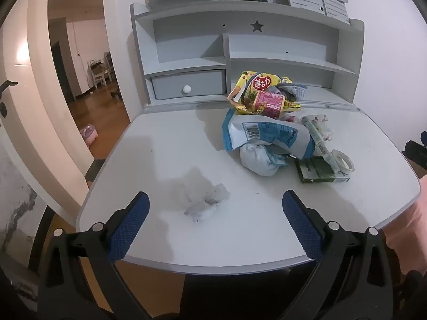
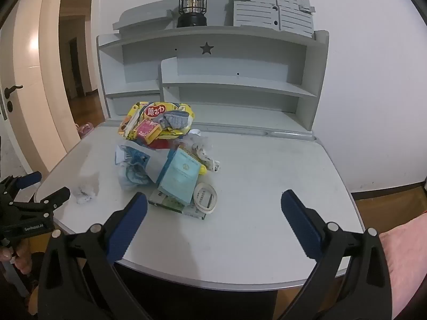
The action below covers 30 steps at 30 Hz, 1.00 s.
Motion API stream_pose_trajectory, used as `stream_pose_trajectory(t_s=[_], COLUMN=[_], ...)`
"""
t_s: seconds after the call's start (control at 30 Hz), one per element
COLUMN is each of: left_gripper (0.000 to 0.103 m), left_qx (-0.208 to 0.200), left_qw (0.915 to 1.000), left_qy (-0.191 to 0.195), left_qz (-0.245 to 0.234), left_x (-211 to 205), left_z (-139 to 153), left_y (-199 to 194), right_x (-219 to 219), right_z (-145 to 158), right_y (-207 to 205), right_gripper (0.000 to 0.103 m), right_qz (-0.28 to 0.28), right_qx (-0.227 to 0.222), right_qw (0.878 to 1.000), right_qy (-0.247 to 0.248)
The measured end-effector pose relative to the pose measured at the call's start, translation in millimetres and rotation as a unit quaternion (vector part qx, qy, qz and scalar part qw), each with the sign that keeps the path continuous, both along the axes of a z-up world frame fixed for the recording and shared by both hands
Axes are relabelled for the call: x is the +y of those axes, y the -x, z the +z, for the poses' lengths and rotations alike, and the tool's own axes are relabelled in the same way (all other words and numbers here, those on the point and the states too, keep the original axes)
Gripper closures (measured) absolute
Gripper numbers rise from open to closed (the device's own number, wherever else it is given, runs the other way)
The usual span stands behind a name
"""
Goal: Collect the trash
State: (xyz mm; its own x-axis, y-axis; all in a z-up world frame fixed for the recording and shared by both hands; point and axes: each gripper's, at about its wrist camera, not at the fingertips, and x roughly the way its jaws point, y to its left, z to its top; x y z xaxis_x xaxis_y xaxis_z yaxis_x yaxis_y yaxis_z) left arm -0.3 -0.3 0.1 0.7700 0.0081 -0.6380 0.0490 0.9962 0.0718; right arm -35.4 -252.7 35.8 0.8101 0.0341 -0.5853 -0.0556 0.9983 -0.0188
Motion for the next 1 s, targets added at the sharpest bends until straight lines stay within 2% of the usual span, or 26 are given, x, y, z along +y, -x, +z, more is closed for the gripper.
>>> stream_pose_trajectory(t_s=[1.0], left_gripper=[0.006], left_qx=[0.0], left_qw=[1.0], left_qy=[0.002], left_qz=[-0.004], left_x=[0.6], left_z=[1.4], left_y=[0.8], right_x=[1.6], right_z=[3.5], right_y=[3.9], right_gripper=[0.006], right_qz=[0.0], right_qx=[-0.005], right_qw=[1.0], right_qy=[-0.001])
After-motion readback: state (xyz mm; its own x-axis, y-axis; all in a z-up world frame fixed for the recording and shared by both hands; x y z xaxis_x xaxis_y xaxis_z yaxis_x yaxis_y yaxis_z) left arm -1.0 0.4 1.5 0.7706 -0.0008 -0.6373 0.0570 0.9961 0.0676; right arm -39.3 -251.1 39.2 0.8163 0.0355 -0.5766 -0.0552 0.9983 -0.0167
